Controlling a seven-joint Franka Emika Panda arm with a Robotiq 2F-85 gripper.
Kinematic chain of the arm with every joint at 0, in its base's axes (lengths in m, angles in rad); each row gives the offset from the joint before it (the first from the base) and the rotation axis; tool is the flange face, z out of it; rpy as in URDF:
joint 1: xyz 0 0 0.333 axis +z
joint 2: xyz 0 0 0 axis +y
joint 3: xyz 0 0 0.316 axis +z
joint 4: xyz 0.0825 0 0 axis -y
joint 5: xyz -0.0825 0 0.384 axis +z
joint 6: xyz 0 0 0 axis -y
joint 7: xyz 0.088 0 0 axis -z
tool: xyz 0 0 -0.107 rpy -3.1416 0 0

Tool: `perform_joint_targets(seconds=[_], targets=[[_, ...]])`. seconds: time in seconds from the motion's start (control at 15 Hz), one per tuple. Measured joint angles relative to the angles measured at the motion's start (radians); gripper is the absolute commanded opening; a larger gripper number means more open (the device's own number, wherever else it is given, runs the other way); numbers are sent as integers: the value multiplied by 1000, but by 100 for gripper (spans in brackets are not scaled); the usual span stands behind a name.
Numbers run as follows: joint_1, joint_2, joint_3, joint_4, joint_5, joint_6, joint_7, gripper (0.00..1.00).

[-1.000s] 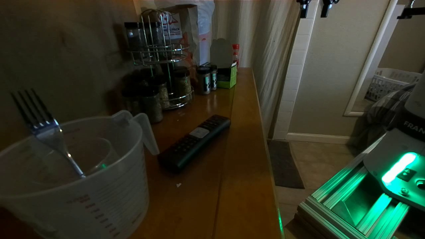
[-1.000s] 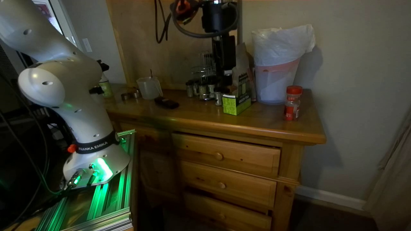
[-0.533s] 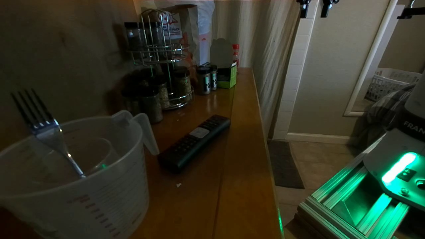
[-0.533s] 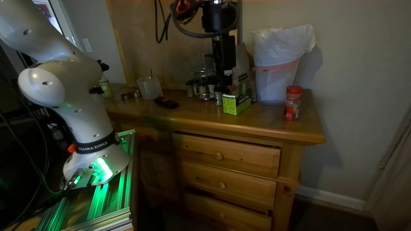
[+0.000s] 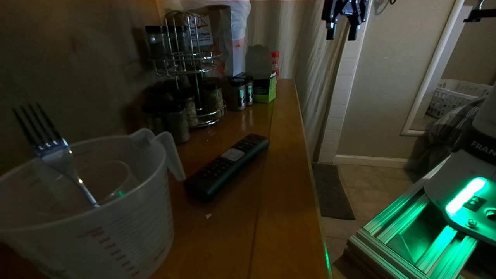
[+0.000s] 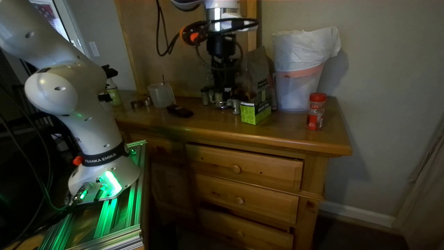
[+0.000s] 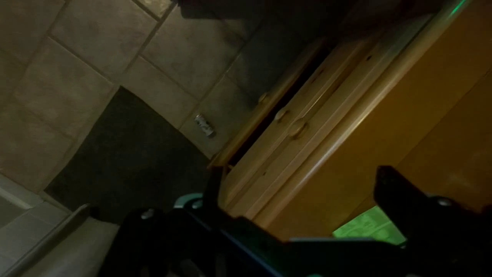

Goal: Pick up one container with a black lid and put it on the seasoning rack

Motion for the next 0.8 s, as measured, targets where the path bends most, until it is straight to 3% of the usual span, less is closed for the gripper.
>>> perform_joint_targets(seconds=[0.33, 0.8], targets=[[143, -35, 109, -99, 106, 44, 1, 100], [275, -41, 186, -103, 199, 48, -14, 100]])
